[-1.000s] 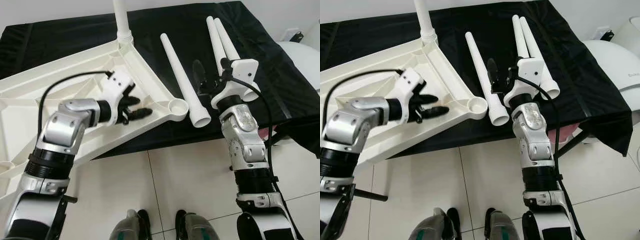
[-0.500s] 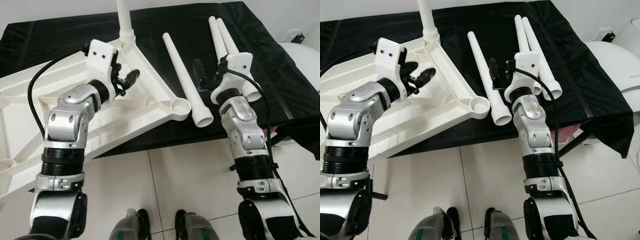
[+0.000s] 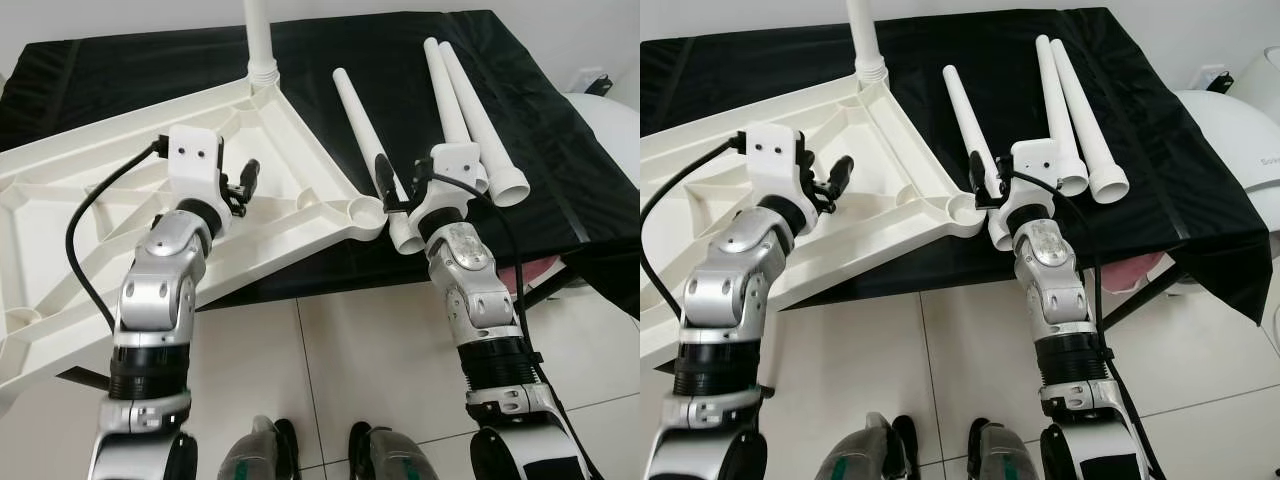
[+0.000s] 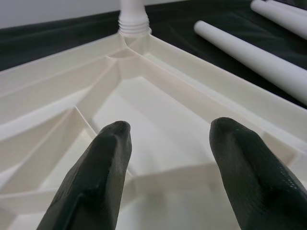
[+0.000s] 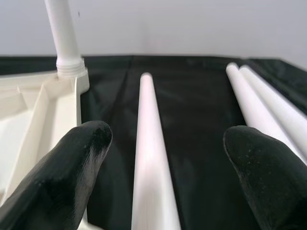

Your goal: Building children table

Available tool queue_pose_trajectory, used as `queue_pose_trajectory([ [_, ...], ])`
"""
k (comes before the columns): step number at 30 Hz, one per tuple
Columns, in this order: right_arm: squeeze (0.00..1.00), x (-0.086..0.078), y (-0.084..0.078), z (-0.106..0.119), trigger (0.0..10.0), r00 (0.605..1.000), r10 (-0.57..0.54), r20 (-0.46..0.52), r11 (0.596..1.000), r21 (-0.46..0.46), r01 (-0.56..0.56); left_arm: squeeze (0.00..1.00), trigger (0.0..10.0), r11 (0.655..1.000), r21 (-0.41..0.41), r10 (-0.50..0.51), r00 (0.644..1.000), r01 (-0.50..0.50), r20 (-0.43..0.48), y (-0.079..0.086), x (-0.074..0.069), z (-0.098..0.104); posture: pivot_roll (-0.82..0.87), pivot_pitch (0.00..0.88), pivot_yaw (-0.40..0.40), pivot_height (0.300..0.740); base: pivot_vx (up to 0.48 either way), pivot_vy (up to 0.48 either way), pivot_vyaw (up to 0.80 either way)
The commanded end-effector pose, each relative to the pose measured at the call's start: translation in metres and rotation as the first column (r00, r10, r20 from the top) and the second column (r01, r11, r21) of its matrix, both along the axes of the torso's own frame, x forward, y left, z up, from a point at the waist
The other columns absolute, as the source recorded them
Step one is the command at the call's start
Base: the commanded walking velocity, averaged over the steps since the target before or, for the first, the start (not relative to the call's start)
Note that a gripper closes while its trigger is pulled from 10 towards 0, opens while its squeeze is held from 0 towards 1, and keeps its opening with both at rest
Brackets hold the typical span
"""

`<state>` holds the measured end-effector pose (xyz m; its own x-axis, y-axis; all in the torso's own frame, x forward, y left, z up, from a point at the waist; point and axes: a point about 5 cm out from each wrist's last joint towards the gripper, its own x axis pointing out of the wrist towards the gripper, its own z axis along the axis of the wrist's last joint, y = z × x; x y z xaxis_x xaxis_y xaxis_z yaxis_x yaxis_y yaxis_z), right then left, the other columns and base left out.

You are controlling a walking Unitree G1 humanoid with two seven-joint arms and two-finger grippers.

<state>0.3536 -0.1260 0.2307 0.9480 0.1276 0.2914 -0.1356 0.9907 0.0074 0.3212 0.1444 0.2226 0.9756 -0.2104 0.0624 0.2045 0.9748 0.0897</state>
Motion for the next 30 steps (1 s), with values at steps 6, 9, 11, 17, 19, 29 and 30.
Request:
queue_pose_trajectory([
  [6, 0.0, 0.014, -0.003, 0.006, 10.0, 0.999, -0.022, -0.024, 1.0, -0.022, 0.021, 0.0, 10.0, 0.997, -0.006, 0.078, 0.997, -0.078, 0.029, -0.003, -0.007, 0.002, -0.02, 0.163, -0.001, 0.74, 0.0, 0.0, 0.0],
  [9, 0.0, 0.015, -0.002, 0.009, 10.0, 1.0, -0.019, -0.022, 0.999, -0.026, 0.018, 0.0, 10.0, 0.997, -0.001, 0.08, 0.996, -0.08, 0.038, -0.003, -0.009, 0.003, -0.02, 0.167, -0.002, 0.74, 0.0, 0.0, 0.0],
  [11, 0.0, 0.015, -0.001, 0.009, 10.0, 1.0, -0.014, -0.022, 1.0, -0.028, 0.014, 0.0, 10.0, 0.997, 0.002, 0.08, 0.996, -0.08, 0.044, -0.002, -0.009, 0.004, -0.02, 0.169, -0.002, 0.74, 0.0, 0.0, 0.0],
  [17, 0.0, 0.016, 0.0, 0.007, 10.0, 1.0, -0.016, -0.021, 0.999, -0.043, 0.015, 0.0, 10.0, 0.996, 0.002, 0.088, 0.994, -0.088, 0.06, 0.002, -0.01, 0.006, -0.01, 0.173, -0.002, 0.74, 0.0, 0.0, 0.0],
  [19, 0.0, 0.014, 0.0, 0.005, 10.0, 1.0, -0.015, -0.014, 0.999, -0.046, 0.015, 0.0, 10.0, 0.996, 0.003, 0.094, 0.994, -0.094, 0.061, 0.004, -0.01, 0.005, -0.02, 0.172, -0.002, 0.74, 0.0, 0.0, 0.0],
  [29, 0.0, -0.01, -0.001, -0.023, 10.0, 1.0, -0.001, -0.016, 1.0, -0.008, 0.0, 0.0, 10.0, 0.99, 0.018, 0.137, 0.989, -0.138, 0.049, 0.022, -0.02, -0.012, -0.02, 0.16, -0.002, 0.74, 0.0, 0.0, 0.0],
  [30, 0.0, -0.01, -0.001, -0.023, 10.0, 1.0, -0.001, -0.016, 1.0, -0.008, 0.0, 0.0, 10.0, 0.99, 0.018, 0.137, 0.989, -0.138, 0.049, 0.022, -0.02, -0.012, -0.02, 0.16, -0.002, 0.74, 0.0, 0.0, 0.0],
])
